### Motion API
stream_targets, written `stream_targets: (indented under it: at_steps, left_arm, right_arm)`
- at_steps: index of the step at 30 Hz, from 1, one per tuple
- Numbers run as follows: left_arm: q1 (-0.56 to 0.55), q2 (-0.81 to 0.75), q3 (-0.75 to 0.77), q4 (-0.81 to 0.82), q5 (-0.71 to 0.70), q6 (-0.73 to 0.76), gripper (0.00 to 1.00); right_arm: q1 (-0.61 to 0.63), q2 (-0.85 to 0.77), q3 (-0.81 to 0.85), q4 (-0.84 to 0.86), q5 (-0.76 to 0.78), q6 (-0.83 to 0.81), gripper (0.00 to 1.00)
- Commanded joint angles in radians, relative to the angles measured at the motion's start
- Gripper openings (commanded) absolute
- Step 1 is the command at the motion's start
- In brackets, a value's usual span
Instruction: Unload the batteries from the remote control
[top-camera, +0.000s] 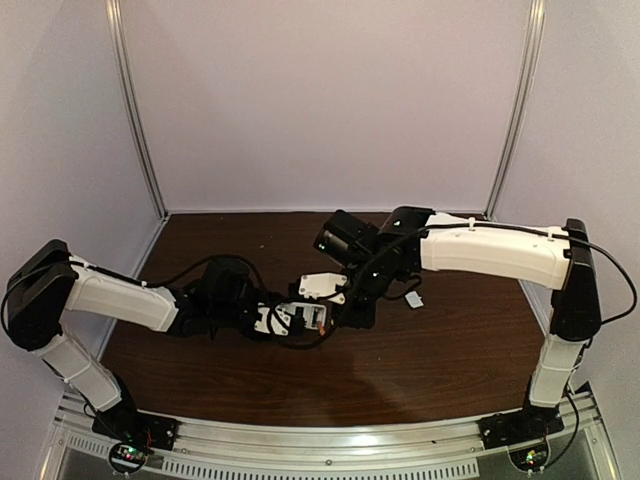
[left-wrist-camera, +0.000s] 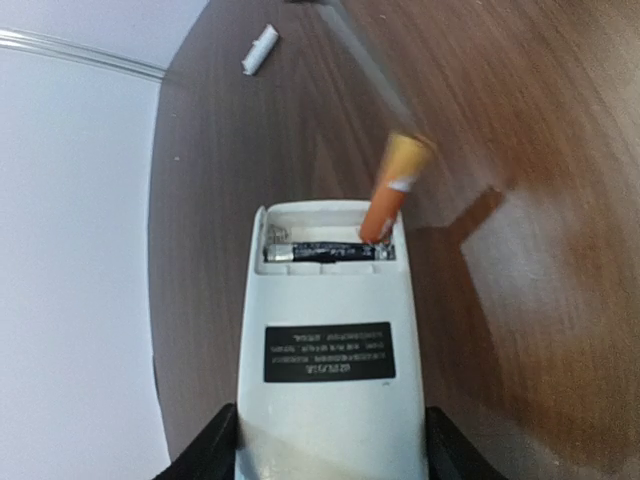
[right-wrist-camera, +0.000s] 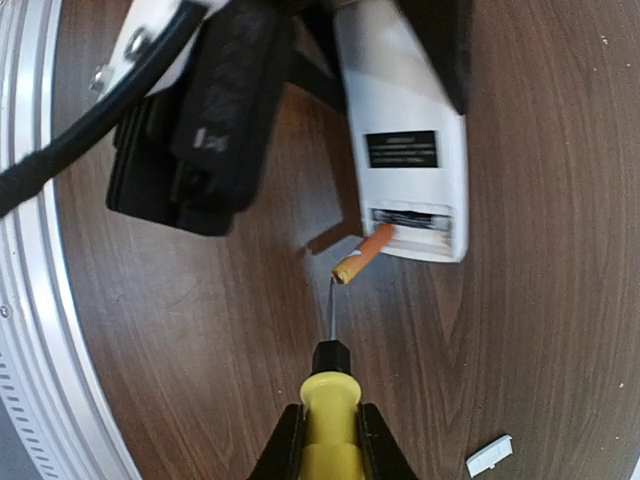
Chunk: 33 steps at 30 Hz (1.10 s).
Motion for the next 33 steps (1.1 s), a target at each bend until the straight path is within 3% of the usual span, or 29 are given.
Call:
stream_targets:
  at_steps: [1,33]
  left_arm:
    - [0.002,-0.054,0.019,0.223,0.005,-0.010,0.00]
    - [0.002,-0.050,0.019,0.221,0.008,-0.016,0.00]
  right_arm:
    - [0.007,0.042,0.000,-0.047,-0.085,-0.003,0.00]
    - [-0.018,-0.004,0.000,-0.029,-0.077,0.013,0.00]
